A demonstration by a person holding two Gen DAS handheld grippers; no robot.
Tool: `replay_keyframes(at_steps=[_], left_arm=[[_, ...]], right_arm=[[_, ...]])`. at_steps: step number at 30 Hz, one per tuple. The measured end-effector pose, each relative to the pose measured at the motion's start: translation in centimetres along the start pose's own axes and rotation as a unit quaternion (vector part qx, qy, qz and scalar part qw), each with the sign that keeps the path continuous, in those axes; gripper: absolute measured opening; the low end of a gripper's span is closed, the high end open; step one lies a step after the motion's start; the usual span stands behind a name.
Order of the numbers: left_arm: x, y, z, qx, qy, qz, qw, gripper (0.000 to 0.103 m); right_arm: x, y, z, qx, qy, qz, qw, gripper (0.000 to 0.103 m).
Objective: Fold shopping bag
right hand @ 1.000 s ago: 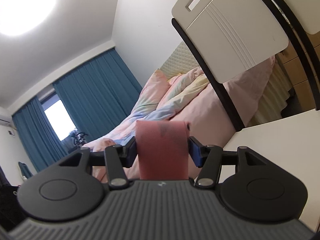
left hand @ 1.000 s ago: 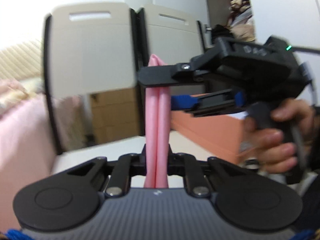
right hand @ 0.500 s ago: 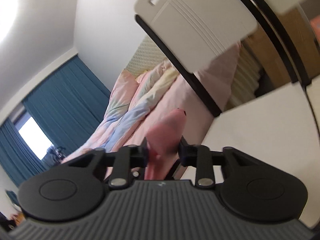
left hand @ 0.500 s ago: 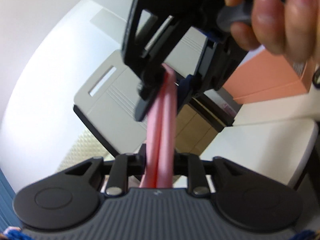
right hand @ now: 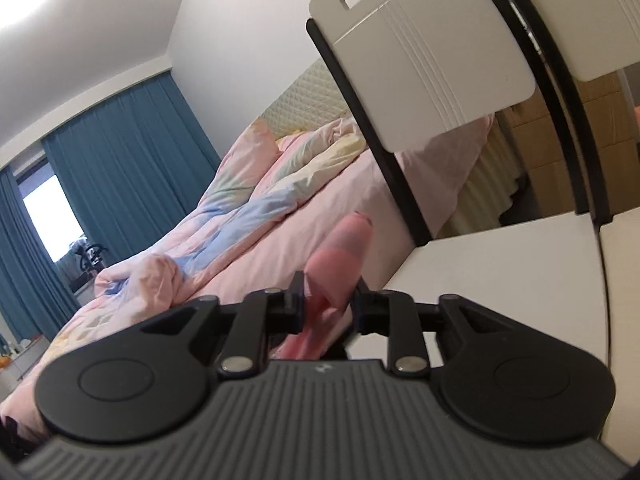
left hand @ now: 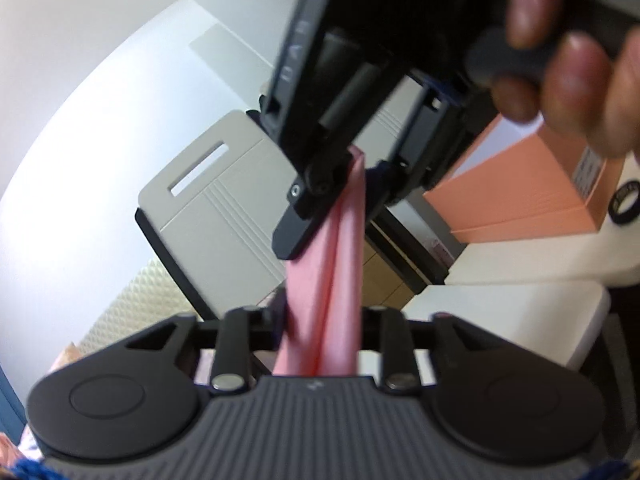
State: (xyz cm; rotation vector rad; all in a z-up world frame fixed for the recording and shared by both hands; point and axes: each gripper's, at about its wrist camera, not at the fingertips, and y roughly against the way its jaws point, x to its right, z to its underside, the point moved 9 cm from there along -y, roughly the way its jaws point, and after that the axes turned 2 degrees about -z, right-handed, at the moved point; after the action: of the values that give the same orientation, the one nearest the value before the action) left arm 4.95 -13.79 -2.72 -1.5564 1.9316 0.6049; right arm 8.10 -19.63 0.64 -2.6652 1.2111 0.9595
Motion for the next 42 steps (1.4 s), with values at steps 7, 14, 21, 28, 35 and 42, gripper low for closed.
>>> replay_keyframes(at_steps=[7, 14, 21, 28, 35, 42], left_arm=[[0.4, 0.1, -0.4, -0.016, 0.074, 0.074, 0.9943, 0.016], [-0.4, 0.1, -0.6, -0.039, 0.205, 0.174, 0.9623, 0.017], [-1.4, 1.1, 0.1, -0.044, 0.248, 0.209, 0.9448, 0.032], [-1.5, 0.5, 0.1, -0.044, 0.272, 0.231, 0.9332, 0.026], [-1.9, -0.2, 1.6, -0.082, 0.310, 0.227, 0.9195, 0.010], [-2.7, -1.3, 2.8, -0.107, 0.216, 0.089, 0.9663, 0.010]], right_arm=[[1.6, 0.2, -0.1, 0.008, -0.039, -0.015, 0.999, 0.046], [1.8, -0.3, 0.6, -0.011, -0.048, -0.058, 0.997, 0.054], [2.1, -0.2, 0.9, -0.021, -0.068, -0.085, 0.994, 0.049], [0.8, 0.4, 0.3, -0.014, -0.022, -0.069, 0.997, 0.047], [1.0, 0.5, 0.5, 0.002, 0.035, -0.030, 0.999, 0.068], [1.5, 1.0, 0.0, 0.012, 0.017, -0.016, 1.000, 0.071]])
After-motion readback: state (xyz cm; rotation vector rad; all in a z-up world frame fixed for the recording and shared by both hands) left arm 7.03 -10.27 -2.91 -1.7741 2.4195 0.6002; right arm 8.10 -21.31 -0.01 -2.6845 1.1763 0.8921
